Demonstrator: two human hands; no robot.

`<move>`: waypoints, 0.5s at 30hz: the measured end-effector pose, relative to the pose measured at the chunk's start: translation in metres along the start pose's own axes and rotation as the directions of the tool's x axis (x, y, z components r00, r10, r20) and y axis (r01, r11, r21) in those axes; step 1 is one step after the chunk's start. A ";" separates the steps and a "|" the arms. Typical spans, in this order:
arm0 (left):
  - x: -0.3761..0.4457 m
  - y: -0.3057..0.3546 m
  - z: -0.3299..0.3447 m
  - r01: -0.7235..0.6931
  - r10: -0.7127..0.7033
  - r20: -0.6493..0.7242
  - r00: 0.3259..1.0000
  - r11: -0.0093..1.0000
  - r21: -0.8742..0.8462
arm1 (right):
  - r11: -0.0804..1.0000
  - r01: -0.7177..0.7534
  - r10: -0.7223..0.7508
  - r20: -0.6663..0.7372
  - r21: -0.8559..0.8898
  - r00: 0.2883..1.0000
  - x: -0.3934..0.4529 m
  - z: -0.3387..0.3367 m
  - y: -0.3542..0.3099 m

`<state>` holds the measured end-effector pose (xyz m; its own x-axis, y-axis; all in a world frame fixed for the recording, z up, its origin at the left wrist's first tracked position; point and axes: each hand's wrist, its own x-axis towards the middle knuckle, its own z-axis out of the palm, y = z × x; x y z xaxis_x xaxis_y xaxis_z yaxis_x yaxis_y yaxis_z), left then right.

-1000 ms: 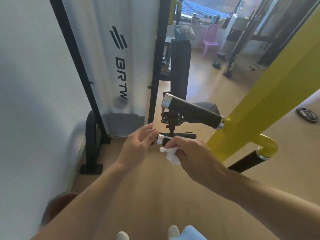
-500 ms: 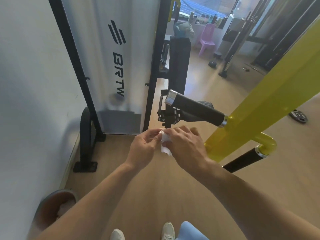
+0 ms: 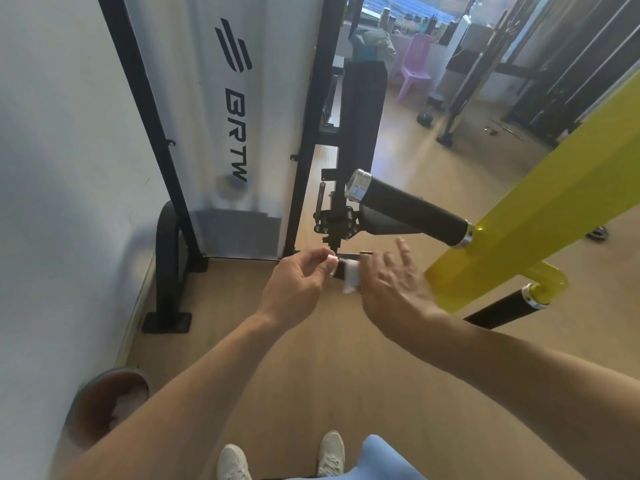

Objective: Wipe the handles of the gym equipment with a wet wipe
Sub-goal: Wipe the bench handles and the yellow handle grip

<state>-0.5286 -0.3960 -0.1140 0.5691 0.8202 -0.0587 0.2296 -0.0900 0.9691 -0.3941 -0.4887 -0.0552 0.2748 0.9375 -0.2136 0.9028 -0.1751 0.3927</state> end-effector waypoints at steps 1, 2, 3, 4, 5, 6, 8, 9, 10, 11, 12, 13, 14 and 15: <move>0.000 0.000 0.001 0.000 0.000 0.013 1.000 1.000 -0.001 | 0.985 -0.050 0.066 0.090 -0.164 0.994 -0.009 -0.002 0.010; 0.000 0.001 0.003 0.001 -0.001 0.027 1.000 1.000 0.001 | 0.946 -0.075 0.128 0.150 -0.316 0.980 -0.017 -0.005 0.017; 0.000 0.002 0.005 -0.001 0.000 0.039 0.999 1.000 0.004 | 0.911 -0.075 0.161 0.184 -0.405 0.970 -0.022 -0.009 0.020; 0.000 0.003 0.007 -0.003 0.002 0.041 0.999 1.000 0.014 | 0.911 -0.064 0.149 0.181 -0.407 0.972 -0.021 -0.011 0.017; 0.000 0.002 0.009 -0.007 0.006 0.034 0.999 1.000 0.030 | 0.939 -0.044 0.101 0.151 -0.342 0.983 -0.015 -0.012 0.010; 0.001 0.002 0.010 -0.010 0.009 0.023 1.000 0.999 0.051 | 0.968 -0.012 0.040 0.109 -0.249 0.993 -0.005 -0.011 0.000; 0.002 0.001 0.009 -0.018 0.017 0.016 1.000 0.997 0.081 | 0.995 0.056 -0.059 -0.032 -0.085 0.998 0.013 -0.003 -0.016; 0.003 0.001 0.007 -0.023 0.021 0.019 1.000 0.995 0.098 | 0.998 0.067 -0.068 -0.093 -0.018 0.993 0.018 -0.002 -0.018; 0.004 0.001 0.006 -0.028 0.025 0.023 0.999 0.992 0.120 | 0.999 0.047 -0.044 -0.118 0.021 0.992 0.016 -0.002 -0.015; 0.004 0.001 0.005 -0.038 0.035 0.028 0.999 0.990 0.135 | 1.000 -0.006 0.008 -0.102 0.022 0.995 0.009 -0.002 -0.009; 0.005 0.000 0.005 -0.049 0.045 0.029 0.999 0.989 0.142 | 0.997 -0.068 0.066 -0.042 -0.047 0.997 -0.001 0.000 0.000; 0.005 0.000 0.005 -0.061 0.058 0.026 0.998 0.988 0.145 | 0.980 -0.113 0.116 0.007 -0.162 0.993 -0.011 0.001 0.007; 0.005 0.000 0.005 -0.069 0.067 0.020 0.998 0.986 0.149 | 0.954 -0.122 0.139 0.045 -0.275 0.989 -0.022 0.000 0.012; 0.005 0.000 0.006 -0.072 0.071 0.013 0.997 0.986 0.151 | 0.933 -0.117 0.151 0.077 -0.339 0.986 -0.032 -0.003 0.015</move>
<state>-0.5212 -0.3956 -0.1162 0.5939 0.8045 0.0072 0.3044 -0.2330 0.9236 -0.3902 -0.5203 -0.0393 0.4327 0.8744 -0.2196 0.6984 -0.1711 0.6950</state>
